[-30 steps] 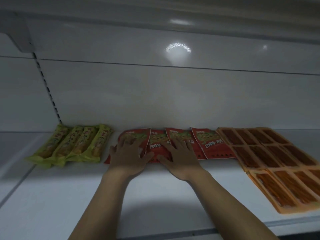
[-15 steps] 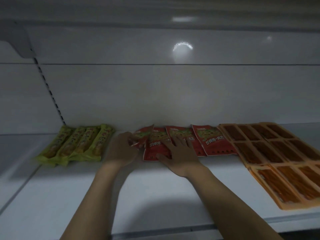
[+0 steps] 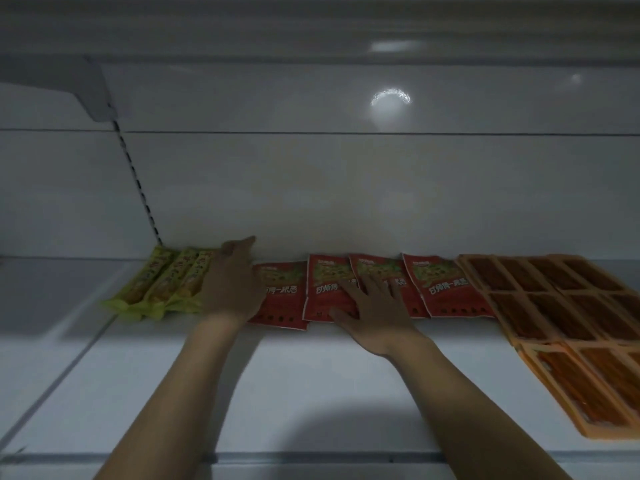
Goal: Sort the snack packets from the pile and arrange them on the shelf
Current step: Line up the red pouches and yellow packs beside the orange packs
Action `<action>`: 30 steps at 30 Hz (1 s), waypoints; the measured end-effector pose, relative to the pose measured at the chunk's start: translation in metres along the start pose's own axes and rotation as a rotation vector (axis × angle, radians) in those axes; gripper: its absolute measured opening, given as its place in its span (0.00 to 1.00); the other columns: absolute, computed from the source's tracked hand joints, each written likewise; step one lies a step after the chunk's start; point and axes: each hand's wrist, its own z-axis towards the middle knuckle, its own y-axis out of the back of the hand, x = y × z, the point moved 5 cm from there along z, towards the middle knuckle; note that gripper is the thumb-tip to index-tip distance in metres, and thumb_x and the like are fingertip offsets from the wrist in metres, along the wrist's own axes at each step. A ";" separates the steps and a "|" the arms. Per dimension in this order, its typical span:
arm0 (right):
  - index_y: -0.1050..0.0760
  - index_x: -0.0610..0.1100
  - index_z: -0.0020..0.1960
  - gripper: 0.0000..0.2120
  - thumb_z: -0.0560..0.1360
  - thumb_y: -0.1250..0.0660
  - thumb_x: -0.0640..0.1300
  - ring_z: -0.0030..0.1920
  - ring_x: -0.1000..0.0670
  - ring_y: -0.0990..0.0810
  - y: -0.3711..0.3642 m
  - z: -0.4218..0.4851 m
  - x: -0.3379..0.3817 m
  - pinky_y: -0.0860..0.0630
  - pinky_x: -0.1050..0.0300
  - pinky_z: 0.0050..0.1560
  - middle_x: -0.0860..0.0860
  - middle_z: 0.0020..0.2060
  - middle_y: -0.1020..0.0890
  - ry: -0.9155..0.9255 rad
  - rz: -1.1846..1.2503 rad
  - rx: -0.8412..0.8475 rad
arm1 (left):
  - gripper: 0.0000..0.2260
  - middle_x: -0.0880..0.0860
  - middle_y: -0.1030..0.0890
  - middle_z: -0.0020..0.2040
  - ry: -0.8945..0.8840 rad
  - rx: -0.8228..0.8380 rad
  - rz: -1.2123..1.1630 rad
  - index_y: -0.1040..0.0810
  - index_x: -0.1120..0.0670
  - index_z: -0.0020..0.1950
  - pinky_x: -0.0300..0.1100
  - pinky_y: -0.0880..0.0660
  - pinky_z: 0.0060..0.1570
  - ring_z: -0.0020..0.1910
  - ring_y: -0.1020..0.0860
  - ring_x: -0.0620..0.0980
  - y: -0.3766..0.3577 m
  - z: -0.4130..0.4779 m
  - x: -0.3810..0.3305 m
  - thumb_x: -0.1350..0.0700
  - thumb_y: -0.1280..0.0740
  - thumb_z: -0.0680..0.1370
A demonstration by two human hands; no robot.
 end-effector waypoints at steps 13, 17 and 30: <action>0.54 0.61 0.79 0.29 0.80 0.56 0.67 0.79 0.41 0.58 0.003 -0.006 0.002 0.65 0.34 0.74 0.46 0.80 0.52 -0.067 -0.093 0.031 | 0.21 0.52 0.45 0.80 -0.144 0.414 0.169 0.45 0.47 0.80 0.49 0.46 0.76 0.79 0.46 0.53 -0.073 -0.023 -0.001 0.49 0.52 0.86; 0.53 0.61 0.79 0.30 0.80 0.55 0.67 0.79 0.42 0.59 0.005 -0.008 0.004 0.65 0.35 0.74 0.46 0.80 0.52 -0.064 -0.062 0.027 | 0.23 0.51 0.51 0.81 -0.152 0.419 0.238 0.51 0.44 0.81 0.53 0.58 0.77 0.80 0.56 0.53 -0.077 -0.029 0.002 0.47 0.55 0.85; 0.45 0.57 0.78 0.24 0.83 0.54 0.58 0.77 0.39 0.46 0.037 -0.033 -0.078 0.51 0.39 0.76 0.43 0.77 0.41 -0.365 -0.127 -0.070 | 0.25 0.49 0.55 0.82 -0.270 0.416 0.340 0.52 0.36 0.79 0.65 0.59 0.74 0.80 0.59 0.57 -0.084 -0.054 -0.049 0.37 0.53 0.82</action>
